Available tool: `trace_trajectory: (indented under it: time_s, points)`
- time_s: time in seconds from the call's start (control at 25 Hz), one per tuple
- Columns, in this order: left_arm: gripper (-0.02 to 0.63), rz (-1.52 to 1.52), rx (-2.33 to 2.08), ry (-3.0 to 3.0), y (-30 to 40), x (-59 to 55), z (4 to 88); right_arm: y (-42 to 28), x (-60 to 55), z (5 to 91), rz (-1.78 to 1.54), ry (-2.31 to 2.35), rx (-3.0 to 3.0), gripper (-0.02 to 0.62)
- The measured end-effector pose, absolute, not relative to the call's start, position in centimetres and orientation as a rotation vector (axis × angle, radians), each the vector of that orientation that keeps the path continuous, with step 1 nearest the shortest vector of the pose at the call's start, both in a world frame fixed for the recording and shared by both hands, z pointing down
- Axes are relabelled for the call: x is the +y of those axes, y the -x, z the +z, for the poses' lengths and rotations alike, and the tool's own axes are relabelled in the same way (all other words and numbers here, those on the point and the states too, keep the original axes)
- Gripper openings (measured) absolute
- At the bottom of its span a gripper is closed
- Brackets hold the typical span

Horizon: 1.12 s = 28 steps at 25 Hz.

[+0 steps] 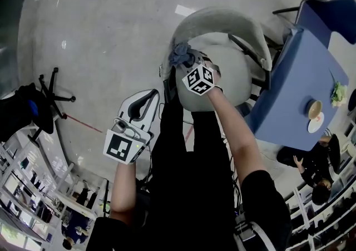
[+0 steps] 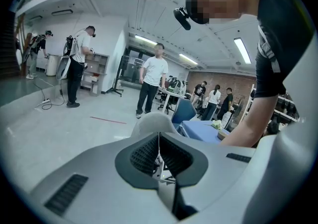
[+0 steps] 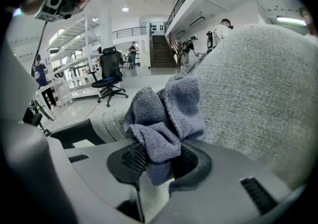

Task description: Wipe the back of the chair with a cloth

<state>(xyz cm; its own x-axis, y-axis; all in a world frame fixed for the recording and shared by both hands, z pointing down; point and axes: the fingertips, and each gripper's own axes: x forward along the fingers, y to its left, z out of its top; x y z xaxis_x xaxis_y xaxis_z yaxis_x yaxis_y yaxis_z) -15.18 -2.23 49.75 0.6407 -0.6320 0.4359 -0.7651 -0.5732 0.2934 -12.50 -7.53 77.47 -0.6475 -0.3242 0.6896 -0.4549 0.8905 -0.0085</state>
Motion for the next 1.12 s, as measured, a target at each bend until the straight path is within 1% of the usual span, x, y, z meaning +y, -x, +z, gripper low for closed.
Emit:
trace_trajectory:
  time_s: [0.28, 0.64, 1.12]
  points:
    - [0.026, 0.405, -1.070, -2.410, 15.3, -2.7, 50.4, 13.3, -6.1, 78.9, 0.257, -0.531, -2.319, 0.121]
    - [0.026, 0.412, -1.051, -2.404, 15.8, -3.4, 51.2, 13.3, -7.1, 79.8, 0.292, -0.608, -2.309, 0.123]
    - [0.026, 0.404, -0.999, -2.426, 15.0, -4.3, 51.6, 10.0, -11.0, 80.2, 0.173, -0.774, -2.213, 0.121]
